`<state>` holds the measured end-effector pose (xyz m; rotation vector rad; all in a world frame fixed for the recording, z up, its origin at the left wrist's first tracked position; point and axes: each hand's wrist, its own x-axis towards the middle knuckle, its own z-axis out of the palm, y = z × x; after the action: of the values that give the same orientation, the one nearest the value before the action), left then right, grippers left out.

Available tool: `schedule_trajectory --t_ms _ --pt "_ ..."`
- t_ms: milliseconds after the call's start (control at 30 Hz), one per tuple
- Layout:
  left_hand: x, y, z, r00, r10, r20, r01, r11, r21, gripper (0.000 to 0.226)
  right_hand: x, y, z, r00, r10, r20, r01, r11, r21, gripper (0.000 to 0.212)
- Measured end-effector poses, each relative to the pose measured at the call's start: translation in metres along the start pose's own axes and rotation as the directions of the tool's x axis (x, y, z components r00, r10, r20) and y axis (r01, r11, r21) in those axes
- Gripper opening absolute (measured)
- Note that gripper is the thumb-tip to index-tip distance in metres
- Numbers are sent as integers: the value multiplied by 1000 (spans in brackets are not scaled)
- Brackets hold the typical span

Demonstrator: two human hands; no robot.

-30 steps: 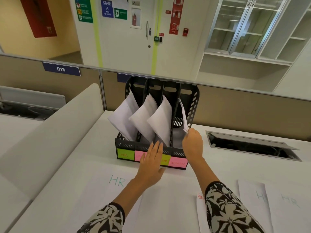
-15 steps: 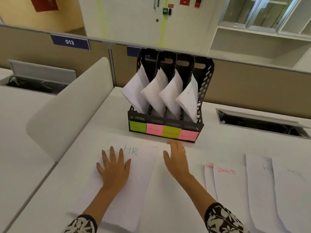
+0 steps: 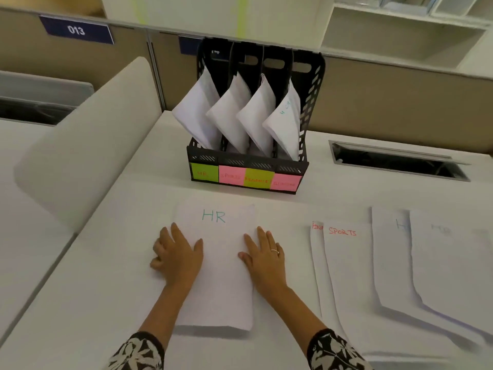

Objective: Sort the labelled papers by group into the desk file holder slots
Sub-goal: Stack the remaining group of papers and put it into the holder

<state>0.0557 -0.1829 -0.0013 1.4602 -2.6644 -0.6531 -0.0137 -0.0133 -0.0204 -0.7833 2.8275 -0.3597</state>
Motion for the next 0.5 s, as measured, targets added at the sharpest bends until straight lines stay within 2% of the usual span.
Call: schedule_trajectory --t_ms 67,167,233,333,400,500 --pt "0 2 -5 999 -50 -20 49 997 -51 75 -5 11 -4 1000 11 -2 -11 1000 1 52" --pt "-2 1 -3 999 -43 -6 43 994 -101 57 -9 20 -10 1000 -12 10 12 1000 28 51" --pt "-4 0 -2 1000 24 -4 -24 973 -229 47 -12 25 -16 999 -37 40 34 997 75 53" --pt "-7 -1 -9 998 67 3 -58 891 -449 51 -17 34 -30 995 -56 81 31 959 283 58" --pt "-8 3 -13 997 76 8 -60 841 -538 53 -23 44 -44 998 -62 28 44 899 435 58" --pt "-18 20 -15 995 104 -9 -87 779 -621 40 -37 76 -67 992 -3 -124 67 854 516 53"
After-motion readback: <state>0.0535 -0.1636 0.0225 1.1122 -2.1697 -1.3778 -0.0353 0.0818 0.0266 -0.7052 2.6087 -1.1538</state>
